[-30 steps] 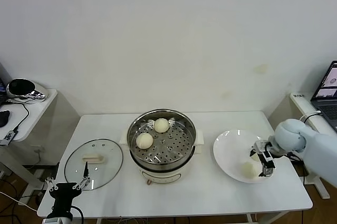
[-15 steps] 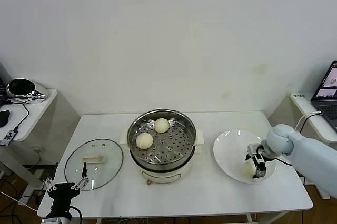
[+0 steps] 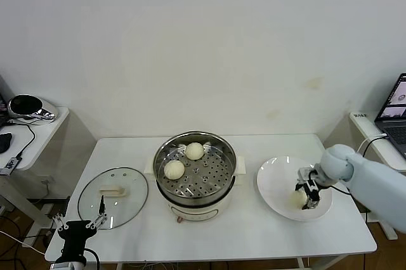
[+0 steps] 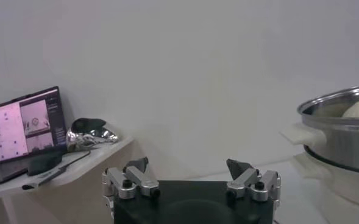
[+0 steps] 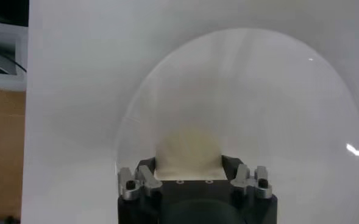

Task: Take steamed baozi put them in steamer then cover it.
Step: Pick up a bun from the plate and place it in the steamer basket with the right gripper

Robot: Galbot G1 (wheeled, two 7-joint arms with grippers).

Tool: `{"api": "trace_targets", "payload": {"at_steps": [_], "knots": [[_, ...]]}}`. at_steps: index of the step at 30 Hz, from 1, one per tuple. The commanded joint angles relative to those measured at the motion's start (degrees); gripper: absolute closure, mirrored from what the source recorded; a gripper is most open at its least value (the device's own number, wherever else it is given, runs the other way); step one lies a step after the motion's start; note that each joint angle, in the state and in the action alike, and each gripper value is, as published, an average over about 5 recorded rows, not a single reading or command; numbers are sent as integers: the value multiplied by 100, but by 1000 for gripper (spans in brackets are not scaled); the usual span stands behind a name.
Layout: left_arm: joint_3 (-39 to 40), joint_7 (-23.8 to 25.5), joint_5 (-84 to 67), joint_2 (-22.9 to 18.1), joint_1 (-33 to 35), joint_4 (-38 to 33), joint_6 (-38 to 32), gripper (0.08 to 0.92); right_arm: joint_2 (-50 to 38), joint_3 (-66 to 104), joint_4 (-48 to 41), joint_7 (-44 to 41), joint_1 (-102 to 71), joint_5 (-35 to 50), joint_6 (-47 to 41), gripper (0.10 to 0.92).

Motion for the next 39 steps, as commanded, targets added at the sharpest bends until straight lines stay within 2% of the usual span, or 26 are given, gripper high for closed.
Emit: {"api": "trace_targets", "payload": {"at_steps": [1,10,16,29,39], "knots": [[32,-5,4,12,-24,17,-1,177,-30,-488,83,-359,1637,672,-19,358],[35,-28,-21,38,-35,44,-38,177,1055,-1520,0,-357,3767,1718,81,361],[-8,-45,-35,41,-40,65,-87,177,1902,-1943,178,-153,4160,1980,348,363],[-128,-49,-73,-5,-28,34,-94,177,3624,-2857,81,446,3619,1702,1695,355],[-188,-52,-88,-86,8,5,-103,177,4125,-3172,-142,308,3329,915,2422,350]]}}
